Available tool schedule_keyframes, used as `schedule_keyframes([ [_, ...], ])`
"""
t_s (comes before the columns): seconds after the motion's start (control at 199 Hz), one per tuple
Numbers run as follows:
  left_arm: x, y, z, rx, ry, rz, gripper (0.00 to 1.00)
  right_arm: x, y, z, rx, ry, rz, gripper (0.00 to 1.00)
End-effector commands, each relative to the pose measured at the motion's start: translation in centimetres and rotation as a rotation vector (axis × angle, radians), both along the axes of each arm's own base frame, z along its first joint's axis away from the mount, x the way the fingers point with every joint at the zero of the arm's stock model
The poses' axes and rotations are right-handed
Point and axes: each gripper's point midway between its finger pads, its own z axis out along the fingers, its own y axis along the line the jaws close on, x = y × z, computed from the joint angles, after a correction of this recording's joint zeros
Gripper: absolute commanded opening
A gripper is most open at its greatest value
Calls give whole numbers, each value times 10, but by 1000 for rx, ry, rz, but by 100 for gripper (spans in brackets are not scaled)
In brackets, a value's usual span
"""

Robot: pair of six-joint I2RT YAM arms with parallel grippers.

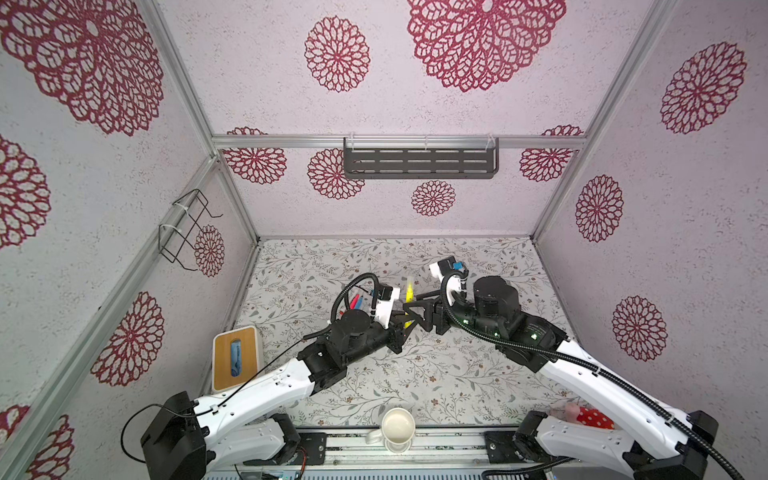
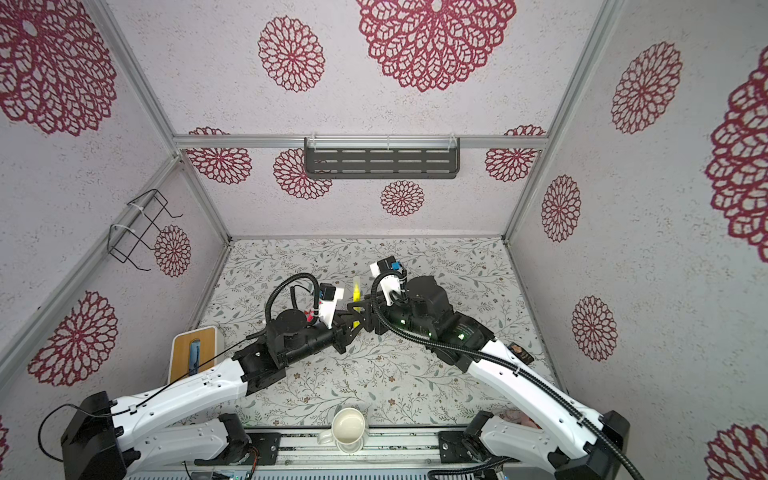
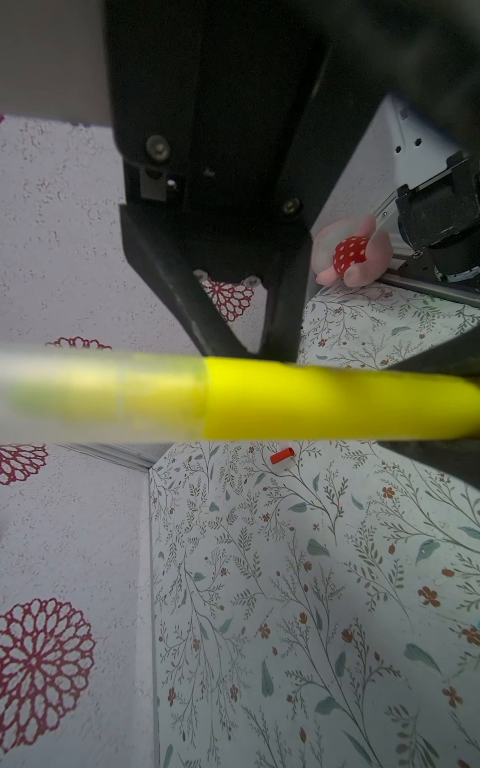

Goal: Insert the pens into the pen caps
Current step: 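Press the cap down with the right gripper while the left holds the highlighter, then pull the capped highlighter up with the right gripper while the left opens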

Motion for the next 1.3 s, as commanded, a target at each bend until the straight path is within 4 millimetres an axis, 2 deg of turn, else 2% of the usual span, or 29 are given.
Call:
schedule_keyframes([
  [0.0, -1, 2, 11, -22, -47, -2, 0, 9, 2, 29, 54, -55, -17, 59],
  [0.06, -1, 2, 11, -22, -49, 0, 0, 13, 4, 24, 44, -49, -19, 57],
  [0.231, 2, -2, 8, -14, -47, -6, 0, 17, 12, 14, 39, -22, -6, 40],
  [0.557, 9, -7, 3, -18, -38, -13, 0, 19, 5, -1, 23, -7, -38, 9],
  [0.622, 11, -7, 3, -18, -36, -10, 0, 20, 4, -4, 24, -2, -45, 9],
  [0.727, 13, -7, 4, -21, -40, -5, 0, 19, 2, -9, 6, 8, -44, 21],
  [1.013, 14, -8, 4, -35, -30, -1, 0, 15, 2, -19, 9, 20, -35, 34],
  [1.063, 14, -7, 6, -40, -32, 2, 0, 16, 3, -19, 8, 21, -33, 31],
  [1.174, 15, -8, 7, -37, -33, 2, 0, 15, 6, -19, 9, 23, -14, 15],
  [1.299, 16, -10, 5, -26, -29, -1, 0, 16, 6, -21, 3, 24, -15, 4],
])
